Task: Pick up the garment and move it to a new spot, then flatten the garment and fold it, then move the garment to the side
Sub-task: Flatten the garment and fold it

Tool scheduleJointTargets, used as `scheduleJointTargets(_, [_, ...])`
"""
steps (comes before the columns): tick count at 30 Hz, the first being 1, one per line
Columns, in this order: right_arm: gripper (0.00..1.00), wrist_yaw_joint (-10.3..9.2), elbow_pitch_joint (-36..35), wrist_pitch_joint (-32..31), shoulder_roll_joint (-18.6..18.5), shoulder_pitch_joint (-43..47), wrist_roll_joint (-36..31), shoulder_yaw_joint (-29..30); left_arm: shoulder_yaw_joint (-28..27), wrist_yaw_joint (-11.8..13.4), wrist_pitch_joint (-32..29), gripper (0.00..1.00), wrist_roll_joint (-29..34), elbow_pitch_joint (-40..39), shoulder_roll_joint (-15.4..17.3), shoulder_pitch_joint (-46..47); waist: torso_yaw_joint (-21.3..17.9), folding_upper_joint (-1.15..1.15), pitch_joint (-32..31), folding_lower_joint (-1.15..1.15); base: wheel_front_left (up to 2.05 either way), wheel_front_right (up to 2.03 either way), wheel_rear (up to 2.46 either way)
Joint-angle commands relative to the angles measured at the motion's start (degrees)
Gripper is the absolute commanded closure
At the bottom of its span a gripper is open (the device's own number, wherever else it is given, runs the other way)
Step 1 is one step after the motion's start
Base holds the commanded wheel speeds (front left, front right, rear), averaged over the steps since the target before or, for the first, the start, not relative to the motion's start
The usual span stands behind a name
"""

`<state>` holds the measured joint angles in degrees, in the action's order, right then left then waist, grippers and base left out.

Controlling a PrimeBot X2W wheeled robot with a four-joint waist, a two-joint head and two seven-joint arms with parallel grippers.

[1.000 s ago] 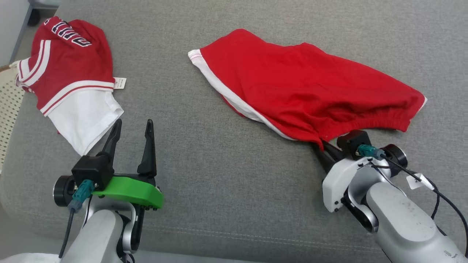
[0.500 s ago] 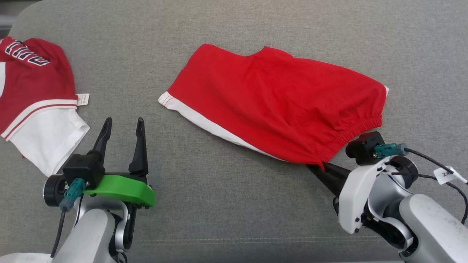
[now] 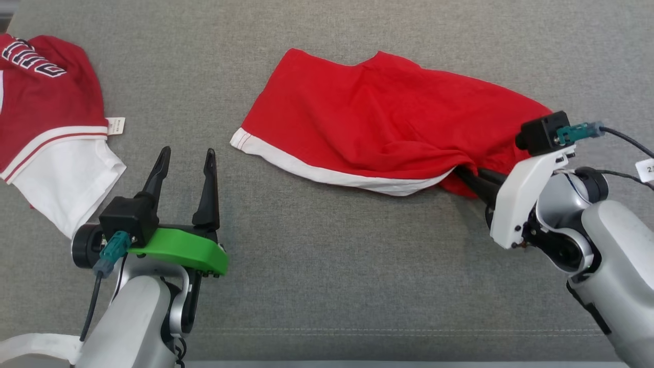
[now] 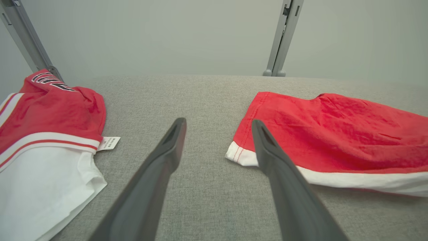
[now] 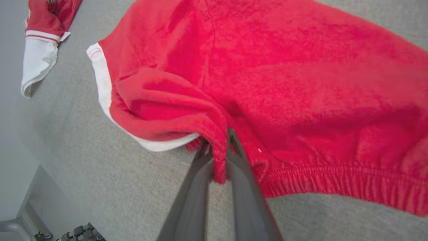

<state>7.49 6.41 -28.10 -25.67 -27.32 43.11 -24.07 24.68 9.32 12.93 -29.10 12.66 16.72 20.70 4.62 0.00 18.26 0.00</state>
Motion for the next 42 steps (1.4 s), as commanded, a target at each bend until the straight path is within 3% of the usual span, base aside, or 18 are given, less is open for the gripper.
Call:
scheduleJointTargets(1, [1.00, 0.00, 2.7, 0.8, -0.1, -2.8, 0.9, -0.7, 0.3, -0.3, 0.0, 0.00, 0.2, 0.3, -0.4, 1.5, 1.4, 0.00, 1.3, 0.00, 0.00, 0.00, 0.00])
scheduleJointTargets(10, [1.00, 0.01, 13.0, 6.4, -1.0, -10.3, 3.9, -6.0, 1.4, -1.1, 0.6, 0.00, 0.2, 1.9, -2.4, 3.9, 3.3, 0.00, 3.1, 0.00, 0.00, 0.00, 0.00])
scheduleJointTargets(11, [0.65, 0.01, 13.9, 7.4, -1.3, -11.0, 4.0, -6.5, 1.4, -1.2, 0.7, 0.00, 0.1, 2.1, -2.4, 4.1, 3.3, 0.00, 3.2, 0.00, 0.00, 0.00, 0.00])
scheduleJointTargets(12, [0.00, 0.01, 14.5, 8.8, -1.3, -11.4, 4.6, -7.0, 1.4, -1.2, 0.8, 0.00, 0.0, 2.3, -2.5, 4.2, 3.3, 0.00, 3.3, 0.00, 0.00, 0.00, 0.00])
scheduleJointTargets(22, [0.00, 0.01, 12.9, 23.3, -1.8, -8.0, 7.7, -8.2, 0.3, -0.7, 1.1, 0.00, -0.8, 3.6, -1.6, 3.3, -0.1, 0.00, 1.5, 0.00, 0.00, 0.00, 0.00])
scheduleJointTargets(31, [0.00, 0.00, 7.6, 33.4, -1.3, 1.9, 7.7, -2.6, -1.5, 0.7, 0.1, 0.00, -1.7, 2.2, 1.4, 0.2, -4.4, 0.00, -2.4, 0.00, 0.00, 0.00, 0.00])
scheduleJointTargets(36, [0.00, 0.01, 6.0, 40.5, 1.2, 6.1, 1.2, 3.6, -3.6, 2.5, 0.5, 0.00, -2.6, 0.3, 2.9, -2.6, -5.9, 0.00, -5.6, 0.00, 0.00, 0.00, 0.00])
scheduleJointTargets(42, [0.00, 0.00, 2.6, 43.0, 7.1, 10.4, -11.0, 10.9, -5.8, 3.9, 1.1, 0.00, -3.2, -2.5, 4.3, -6.3, -6.3, 0.00, -9.0, 0.00, 0.00, 0.00, 0.00])
